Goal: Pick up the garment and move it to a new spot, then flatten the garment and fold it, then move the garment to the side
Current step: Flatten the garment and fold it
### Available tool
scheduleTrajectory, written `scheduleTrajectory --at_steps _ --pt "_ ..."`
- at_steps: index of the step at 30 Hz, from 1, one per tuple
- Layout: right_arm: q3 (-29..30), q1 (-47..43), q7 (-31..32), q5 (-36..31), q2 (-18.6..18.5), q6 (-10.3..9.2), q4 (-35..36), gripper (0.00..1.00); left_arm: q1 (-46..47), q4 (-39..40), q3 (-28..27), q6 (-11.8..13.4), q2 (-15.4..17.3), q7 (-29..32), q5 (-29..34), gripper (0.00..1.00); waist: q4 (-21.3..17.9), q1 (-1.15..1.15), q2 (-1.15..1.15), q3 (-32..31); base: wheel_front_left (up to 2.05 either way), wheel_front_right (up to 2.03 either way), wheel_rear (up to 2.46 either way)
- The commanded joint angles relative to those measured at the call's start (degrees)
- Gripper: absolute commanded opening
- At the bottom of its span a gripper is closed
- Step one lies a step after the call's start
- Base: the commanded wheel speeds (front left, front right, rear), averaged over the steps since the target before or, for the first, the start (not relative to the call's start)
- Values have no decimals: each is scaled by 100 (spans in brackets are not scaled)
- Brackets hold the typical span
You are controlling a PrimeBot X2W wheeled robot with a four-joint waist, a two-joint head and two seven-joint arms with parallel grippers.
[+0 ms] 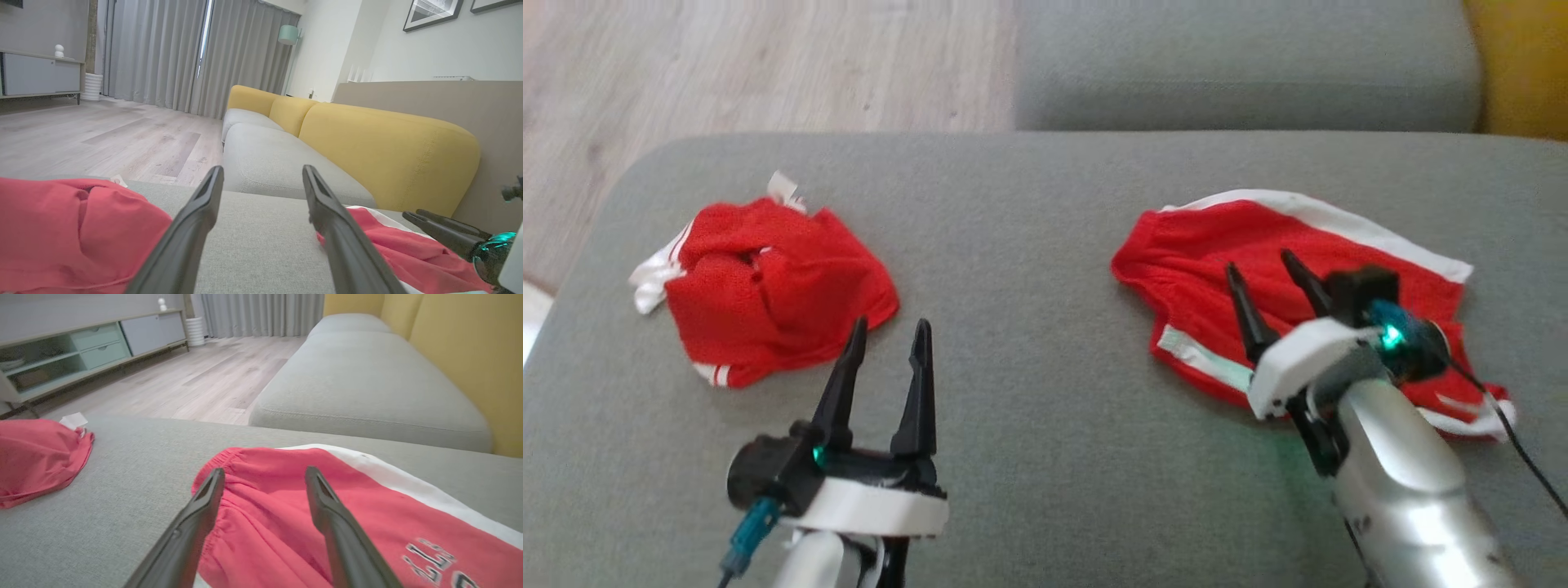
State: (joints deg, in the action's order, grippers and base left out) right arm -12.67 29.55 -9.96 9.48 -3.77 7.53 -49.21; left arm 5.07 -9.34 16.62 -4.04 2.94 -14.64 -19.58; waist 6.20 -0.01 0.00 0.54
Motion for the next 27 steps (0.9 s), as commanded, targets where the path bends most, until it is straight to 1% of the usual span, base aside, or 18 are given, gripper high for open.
scheduleTrajectory --at_steps 1,6,10,13,18,22,27 --pt "-28 29 -105 -32 29 -4 276 100 76 191 -213 26 -6 -36 41 100 -164 1 0 -161 0 0 0" --pt "485 -739 -335 -94 0 -4 1094 100 -54 265 -257 36 -6 -36 59 100 -378 1 0 -247 0 0 0" --pt "1029 -1519 -450 -37 42 -4 1809 100 -78 278 -220 17 -6 -36 64 100 -447 1 0 -243 0 0 0" --pt "1227 -2068 -481 -18 73 -4 2265 100 -86 275 -205 -1 -6 -36 39 100 -483 1 0 -225 0 0 0" --pt "1185 -2512 -497 117 87 -4 2716 100 -81 213 -215 -42 -6 -36 40 100 -579 1 0 -156 0 0 0" --pt "1110 -2486 -500 178 88 -4 2920 100 -30 165 -213 -74 -6 -36 52 100 -668 1 0 -92 0 0 0" --pt "1122 -2407 -501 201 89 -4 3119 100 177 11 -47 -160 -6 -36 160 100 -772 1 0 47 0 0 0"
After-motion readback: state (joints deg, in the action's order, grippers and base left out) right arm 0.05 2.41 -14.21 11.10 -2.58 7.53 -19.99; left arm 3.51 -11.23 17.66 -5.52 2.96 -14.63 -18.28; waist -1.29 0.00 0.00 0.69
